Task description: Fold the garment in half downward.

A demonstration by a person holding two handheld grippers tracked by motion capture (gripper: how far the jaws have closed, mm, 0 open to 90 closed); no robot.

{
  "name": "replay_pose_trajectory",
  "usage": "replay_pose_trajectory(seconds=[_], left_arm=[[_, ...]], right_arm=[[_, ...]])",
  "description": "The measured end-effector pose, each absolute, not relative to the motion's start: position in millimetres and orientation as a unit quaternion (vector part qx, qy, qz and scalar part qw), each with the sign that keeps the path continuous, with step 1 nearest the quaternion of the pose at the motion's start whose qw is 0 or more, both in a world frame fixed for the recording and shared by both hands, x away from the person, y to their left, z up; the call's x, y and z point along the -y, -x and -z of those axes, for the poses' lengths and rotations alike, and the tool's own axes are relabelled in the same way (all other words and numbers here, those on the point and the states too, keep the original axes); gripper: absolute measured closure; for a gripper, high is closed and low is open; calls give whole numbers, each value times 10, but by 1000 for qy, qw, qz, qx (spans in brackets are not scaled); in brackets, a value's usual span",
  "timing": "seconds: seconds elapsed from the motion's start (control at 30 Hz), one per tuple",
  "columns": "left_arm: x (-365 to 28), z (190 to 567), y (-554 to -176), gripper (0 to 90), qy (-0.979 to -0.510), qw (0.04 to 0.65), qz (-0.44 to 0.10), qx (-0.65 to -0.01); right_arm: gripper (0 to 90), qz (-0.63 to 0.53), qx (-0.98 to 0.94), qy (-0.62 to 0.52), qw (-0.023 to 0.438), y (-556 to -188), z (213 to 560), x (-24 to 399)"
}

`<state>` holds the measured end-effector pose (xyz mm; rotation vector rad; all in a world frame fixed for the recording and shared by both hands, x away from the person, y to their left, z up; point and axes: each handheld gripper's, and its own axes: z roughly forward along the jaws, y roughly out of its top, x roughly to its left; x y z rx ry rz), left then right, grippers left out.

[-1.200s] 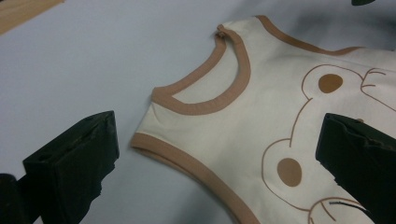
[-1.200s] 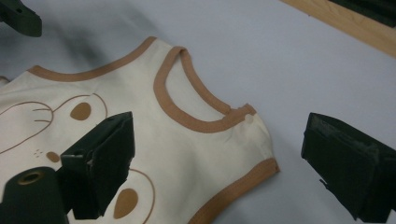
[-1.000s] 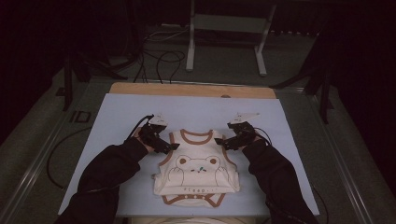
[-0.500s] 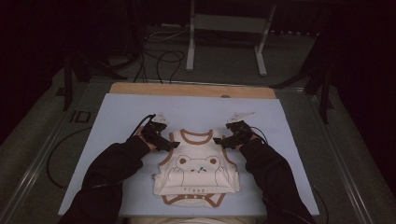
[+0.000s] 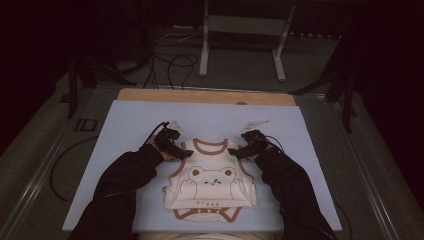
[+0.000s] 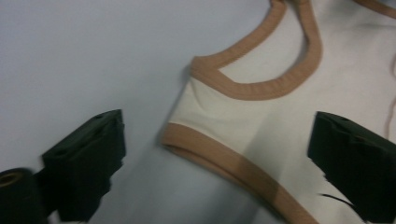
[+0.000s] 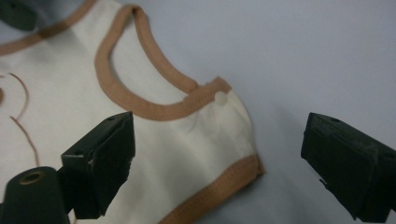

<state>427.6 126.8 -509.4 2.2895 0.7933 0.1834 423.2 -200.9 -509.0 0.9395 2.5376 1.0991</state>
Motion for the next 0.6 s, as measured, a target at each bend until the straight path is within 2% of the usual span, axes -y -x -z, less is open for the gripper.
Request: replay_pose_trajectory(seconds=[0.2, 0.27, 0.33, 0.4, 0.47, 0.5, 0.53, 0.6], left_arm=[[-1273, 5135, -4287, 156, -884, 346, -74, -306], [-1269, 5137, -4278, 182, -885, 347, -75, -301], [-1259, 5143, -4278, 208, -888, 342, -79, -297], [-1258, 5159, -4281, 254, -890, 339, -77, -295], [-1255, 5169, -4275, 310, -891, 339, -81, -291], [-1246, 5185, -4271, 310, -893, 337, -78, -287], [-1241, 5193, -4265, 358, -893, 338, -83, -284], [-1244, 5188, -4271, 391, -891, 339, -83, -289]], right_arm=[[164, -361, -867, -323, 116, -4279, 5141, 2028], [231, -361, -867, -324, 112, -4290, 5154, 2036], [249, -357, -870, -322, 110, -4299, 5168, 2037], [331, -351, -871, -323, 116, -4303, 5176, 2040], [341, -351, -870, -324, 118, -4300, 5181, 2045], [358, -353, -870, -326, 115, -4307, 5187, 2049], [402, -352, -871, -323, 113, -4304, 5197, 2047], [420, -340, -875, -324, 119, -4307, 5210, 2039]])
